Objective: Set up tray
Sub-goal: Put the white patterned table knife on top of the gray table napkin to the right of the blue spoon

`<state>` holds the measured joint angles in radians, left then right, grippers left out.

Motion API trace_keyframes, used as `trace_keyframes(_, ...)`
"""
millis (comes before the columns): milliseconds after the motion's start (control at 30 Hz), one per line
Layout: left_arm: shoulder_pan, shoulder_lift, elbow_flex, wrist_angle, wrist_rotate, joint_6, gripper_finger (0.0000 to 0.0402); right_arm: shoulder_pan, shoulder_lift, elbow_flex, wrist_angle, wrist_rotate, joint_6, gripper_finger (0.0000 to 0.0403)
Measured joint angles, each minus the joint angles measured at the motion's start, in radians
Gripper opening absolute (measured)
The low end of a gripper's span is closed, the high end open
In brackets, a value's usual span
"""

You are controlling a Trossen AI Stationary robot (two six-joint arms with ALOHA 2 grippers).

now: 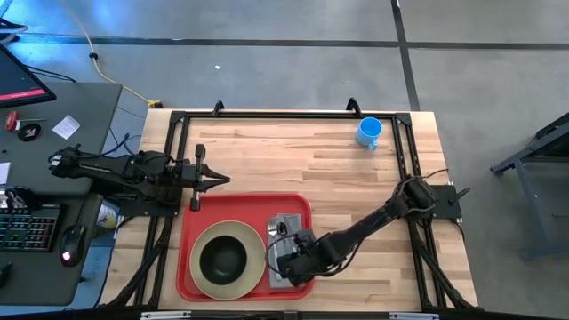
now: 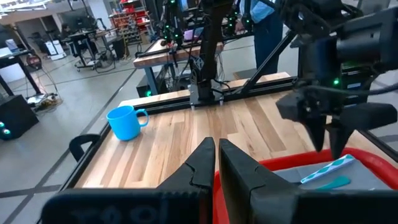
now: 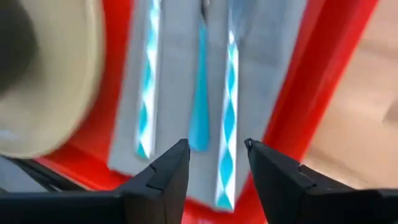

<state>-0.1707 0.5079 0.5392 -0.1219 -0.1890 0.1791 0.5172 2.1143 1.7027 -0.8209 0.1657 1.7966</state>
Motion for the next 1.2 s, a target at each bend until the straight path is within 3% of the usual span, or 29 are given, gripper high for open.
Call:
trace_keyframes(433, 0.0, 0.0, 0.0, 0.0, 0.0, 0.0, 0.0056, -0.107, 0.055, -0.001, -0.024, 0.065, -0.164, 0.0091)
trace_keyframes(733, 0.0, 0.0, 0.0, -0.008, -0.001, 0.004, 0.0056, -0.127, 0.056, -0.001, 0.018, 0.009, -0.238, 0.0056)
trace_keyframes(867, 0.0, 0.0, 0.0, -0.008, -0.001, 0.005, 0.0056, -0.121, 0.056, -0.001, 0.05, 0.011, -0.253, 0.007)
trace_keyframes(1200, 0.0, 0.0, 0.001, -0.008, 0.002, 0.006, 0.0056, -0.118, 0.078, 0.0, 0.008, -0.015, -0.202, 0.015)
